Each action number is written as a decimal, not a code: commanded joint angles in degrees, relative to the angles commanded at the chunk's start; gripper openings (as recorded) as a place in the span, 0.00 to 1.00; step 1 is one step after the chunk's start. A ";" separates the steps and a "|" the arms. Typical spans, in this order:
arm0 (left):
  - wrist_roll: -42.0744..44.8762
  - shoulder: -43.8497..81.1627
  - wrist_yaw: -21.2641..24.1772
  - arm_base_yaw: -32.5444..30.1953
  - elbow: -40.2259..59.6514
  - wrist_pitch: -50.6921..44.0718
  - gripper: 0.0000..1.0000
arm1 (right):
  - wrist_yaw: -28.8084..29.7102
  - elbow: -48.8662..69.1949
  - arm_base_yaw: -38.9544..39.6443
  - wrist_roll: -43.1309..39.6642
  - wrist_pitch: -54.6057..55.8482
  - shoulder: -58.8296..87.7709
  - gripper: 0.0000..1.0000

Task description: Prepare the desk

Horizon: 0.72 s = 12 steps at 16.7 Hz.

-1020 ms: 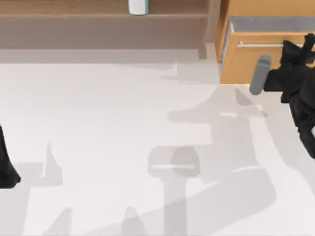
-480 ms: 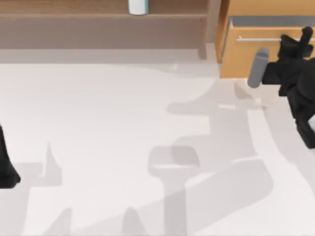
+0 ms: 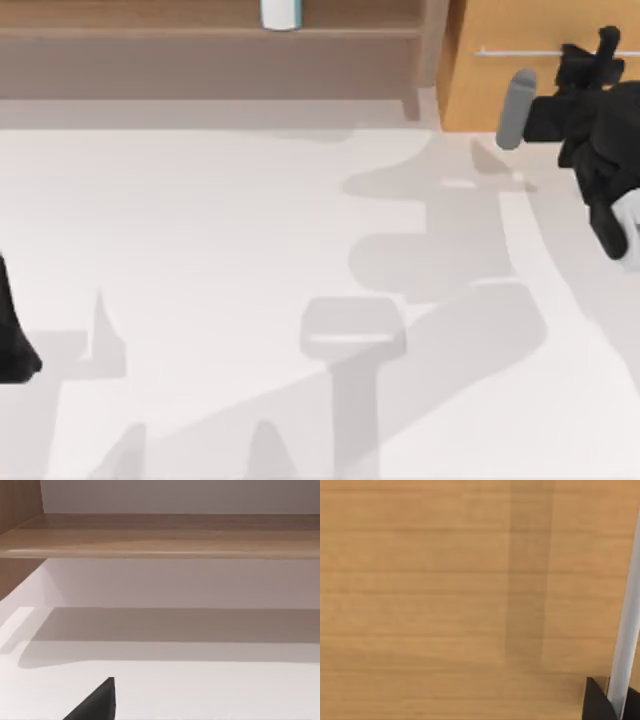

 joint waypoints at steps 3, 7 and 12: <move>0.00 0.00 0.00 0.00 0.00 0.00 1.00 | -0.04 0.22 -0.01 0.00 -0.13 0.09 0.00; 0.00 0.00 0.00 0.00 0.00 0.00 1.00 | -0.04 0.22 -0.01 0.00 -0.13 0.09 0.23; 0.00 0.00 0.00 0.00 0.00 0.00 1.00 | -0.04 0.22 -0.01 0.00 -0.13 0.09 0.60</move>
